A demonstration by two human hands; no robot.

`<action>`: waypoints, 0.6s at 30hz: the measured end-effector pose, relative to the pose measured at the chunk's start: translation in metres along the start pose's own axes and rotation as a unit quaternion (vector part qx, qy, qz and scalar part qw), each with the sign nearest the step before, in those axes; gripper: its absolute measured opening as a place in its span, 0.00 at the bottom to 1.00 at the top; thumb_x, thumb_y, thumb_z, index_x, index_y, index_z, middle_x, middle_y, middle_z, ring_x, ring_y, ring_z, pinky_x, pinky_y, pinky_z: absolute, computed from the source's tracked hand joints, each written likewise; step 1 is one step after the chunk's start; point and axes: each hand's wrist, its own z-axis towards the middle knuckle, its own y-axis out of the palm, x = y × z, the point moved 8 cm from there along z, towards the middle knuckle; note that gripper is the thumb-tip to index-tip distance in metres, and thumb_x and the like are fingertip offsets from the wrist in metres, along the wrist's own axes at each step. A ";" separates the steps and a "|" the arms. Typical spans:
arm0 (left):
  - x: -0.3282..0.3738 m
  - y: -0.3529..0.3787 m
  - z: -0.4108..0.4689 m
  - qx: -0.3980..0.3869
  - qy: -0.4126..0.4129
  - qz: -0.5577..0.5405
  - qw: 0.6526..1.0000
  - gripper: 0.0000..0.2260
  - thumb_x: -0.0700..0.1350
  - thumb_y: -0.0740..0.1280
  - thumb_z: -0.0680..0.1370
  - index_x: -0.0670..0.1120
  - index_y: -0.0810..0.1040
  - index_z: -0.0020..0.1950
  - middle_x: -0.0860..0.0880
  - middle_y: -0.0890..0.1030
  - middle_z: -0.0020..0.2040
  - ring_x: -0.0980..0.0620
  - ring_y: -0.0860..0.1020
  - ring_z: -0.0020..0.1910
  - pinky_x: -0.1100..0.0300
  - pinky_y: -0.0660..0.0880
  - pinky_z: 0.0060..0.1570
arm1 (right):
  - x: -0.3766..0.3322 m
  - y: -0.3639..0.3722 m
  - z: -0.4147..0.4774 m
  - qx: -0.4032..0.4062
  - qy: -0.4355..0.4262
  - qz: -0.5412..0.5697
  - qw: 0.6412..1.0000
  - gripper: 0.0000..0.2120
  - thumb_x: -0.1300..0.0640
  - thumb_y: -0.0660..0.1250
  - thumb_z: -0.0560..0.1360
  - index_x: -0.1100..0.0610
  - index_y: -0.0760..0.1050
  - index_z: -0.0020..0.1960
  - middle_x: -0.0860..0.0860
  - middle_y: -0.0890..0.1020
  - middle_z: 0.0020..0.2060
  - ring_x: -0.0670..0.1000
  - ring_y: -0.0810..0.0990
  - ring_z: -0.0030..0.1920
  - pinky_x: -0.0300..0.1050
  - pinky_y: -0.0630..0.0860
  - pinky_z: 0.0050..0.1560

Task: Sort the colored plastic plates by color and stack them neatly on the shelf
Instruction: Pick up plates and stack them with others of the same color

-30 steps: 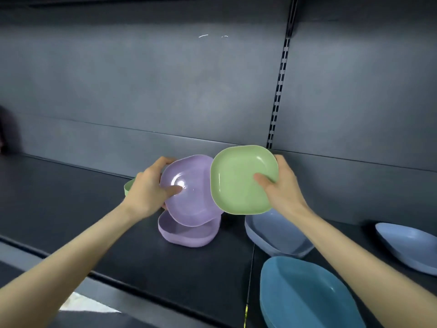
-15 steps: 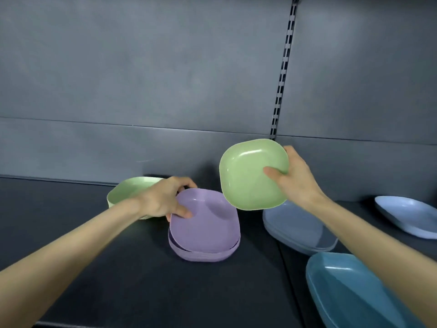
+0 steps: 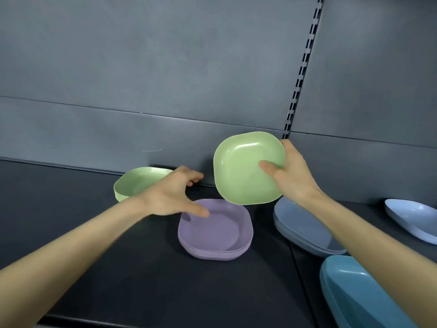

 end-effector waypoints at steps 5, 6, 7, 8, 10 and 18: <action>0.015 -0.033 -0.011 0.063 0.004 -0.271 0.961 0.20 0.46 0.73 0.70 0.51 0.71 0.60 0.49 0.81 0.48 0.58 0.79 0.40 0.68 0.76 0.40 | -0.025 0.032 0.008 -0.024 -0.007 0.067 0.997 0.14 0.61 0.65 0.76 0.54 0.67 0.59 0.50 0.77 0.52 0.53 0.75 0.54 0.49 0.73 0.54; 0.011 -0.038 -0.012 0.087 -0.004 -0.285 0.955 0.20 0.45 0.72 0.72 0.48 0.70 0.60 0.47 0.81 0.47 0.58 0.79 0.37 0.64 0.76 0.37 | -0.030 0.043 0.008 -0.035 -0.002 0.084 0.996 0.14 0.61 0.64 0.76 0.54 0.67 0.59 0.50 0.77 0.53 0.53 0.76 0.54 0.49 0.74 0.55; 0.005 -0.044 -0.013 0.117 -0.010 -0.287 0.951 0.19 0.45 0.72 0.72 0.47 0.69 0.60 0.46 0.81 0.47 0.56 0.79 0.34 0.62 0.76 0.34 | -0.033 0.056 0.009 -0.048 0.003 0.095 0.994 0.13 0.61 0.63 0.77 0.54 0.66 0.60 0.51 0.77 0.54 0.53 0.76 0.55 0.50 0.74 0.56; -0.003 -0.051 -0.014 0.150 -0.014 -0.279 0.949 0.18 0.45 0.72 0.73 0.46 0.69 0.59 0.46 0.81 0.47 0.52 0.80 0.33 0.59 0.77 0.31 | -0.037 0.068 0.010 -0.063 0.007 0.098 0.993 0.13 0.61 0.63 0.77 0.54 0.66 0.60 0.51 0.77 0.54 0.53 0.76 0.55 0.51 0.74 0.57; -0.024 -0.069 -0.017 0.207 -0.025 -0.236 0.949 0.17 0.45 0.72 0.73 0.46 0.69 0.57 0.47 0.80 0.48 0.45 0.81 0.39 0.55 0.78 0.28 | -0.044 0.092 0.015 -0.096 0.012 0.081 0.992 0.12 0.59 0.63 0.77 0.54 0.67 0.60 0.52 0.77 0.55 0.53 0.76 0.55 0.51 0.76 0.54; -0.100 -0.113 -0.016 0.157 -0.022 -0.076 0.984 0.21 0.44 0.73 0.71 0.54 0.66 0.59 0.47 0.80 0.35 0.51 0.75 0.20 0.55 0.77 0.30 | -0.051 0.176 0.028 -0.180 0.063 -0.002 0.982 0.13 0.63 0.70 0.71 0.59 0.73 0.54 0.55 0.80 0.40 0.52 0.77 0.32 0.41 0.73 0.27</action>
